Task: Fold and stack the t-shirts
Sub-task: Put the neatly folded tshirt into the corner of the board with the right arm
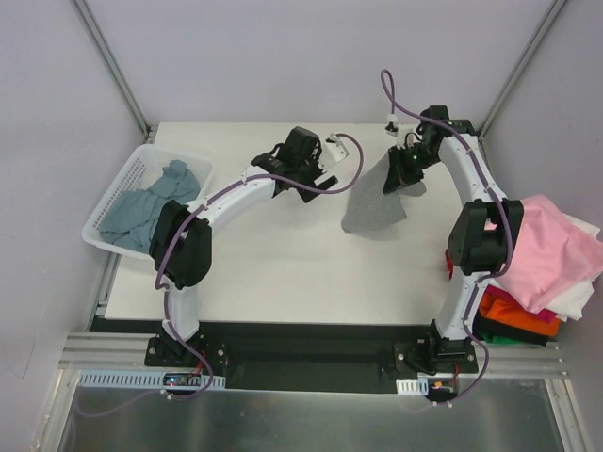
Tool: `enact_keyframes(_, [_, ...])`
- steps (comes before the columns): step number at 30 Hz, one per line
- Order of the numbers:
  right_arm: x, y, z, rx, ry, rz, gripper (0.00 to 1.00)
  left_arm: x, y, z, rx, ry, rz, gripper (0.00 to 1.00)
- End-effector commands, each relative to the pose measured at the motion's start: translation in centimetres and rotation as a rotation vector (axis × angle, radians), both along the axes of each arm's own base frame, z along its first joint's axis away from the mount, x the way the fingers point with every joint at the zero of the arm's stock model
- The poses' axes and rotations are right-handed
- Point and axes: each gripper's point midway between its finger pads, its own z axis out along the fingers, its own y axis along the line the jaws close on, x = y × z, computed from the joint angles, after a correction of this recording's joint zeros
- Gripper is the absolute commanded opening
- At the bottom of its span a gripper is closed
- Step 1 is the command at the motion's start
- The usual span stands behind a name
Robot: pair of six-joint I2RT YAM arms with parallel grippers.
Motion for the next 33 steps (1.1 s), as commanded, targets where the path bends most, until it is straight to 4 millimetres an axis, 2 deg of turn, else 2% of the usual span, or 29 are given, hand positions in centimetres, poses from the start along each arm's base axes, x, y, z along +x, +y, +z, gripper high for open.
enact_keyframes(1, [-1.3, -1.8, 1.3, -0.074, -0.012, -0.039, 0.01, -0.4, 2.1, 0.3, 0.021, -0.011, 0.032, 0.99])
enact_keyframes(6, [-1.8, -2.5, 0.3, -0.069, 0.027, -0.059, 0.01, -0.8, 3.0, 0.2, 0.034, -0.014, 0.035, 0.99])
enact_keyframes(12, [-1.9, -2.9, -0.4, -0.058, 0.05, -0.071, 0.01, -1.1, 3.1, 0.3, 0.031, -0.015, 0.033, 0.99])
enact_keyframes(17, [-1.6, -3.5, 0.4, -0.059, 0.029, -0.091, 0.01, -0.9, 2.9, 0.2, 0.027, -0.011, 0.032, 0.99])
enact_keyframes(25, [-2.0, -4.9, 4.9, -0.085, -0.048, -0.135, 0.01, -0.9, 2.8, -0.1, 0.026, -0.005, 0.029, 0.99])
enact_keyframes(27, [-2.0, -5.2, 6.7, -0.091, -0.087, -0.14, 0.01, -1.0, 2.8, -0.4, 0.024, 0.002, 0.028, 1.0])
enact_keyframes(32, [-2.9, -7.3, 10.2, -0.125, -0.137, -0.196, 0.01, -1.4, 2.9, -1.6, 0.029, 0.023, 0.025, 0.99])
enact_keyframes(33, [-3.0, -7.6, 11.4, -0.132, -0.17, -0.208, 0.01, -1.5, 3.0, -1.7, 0.028, 0.026, 0.027, 0.99])
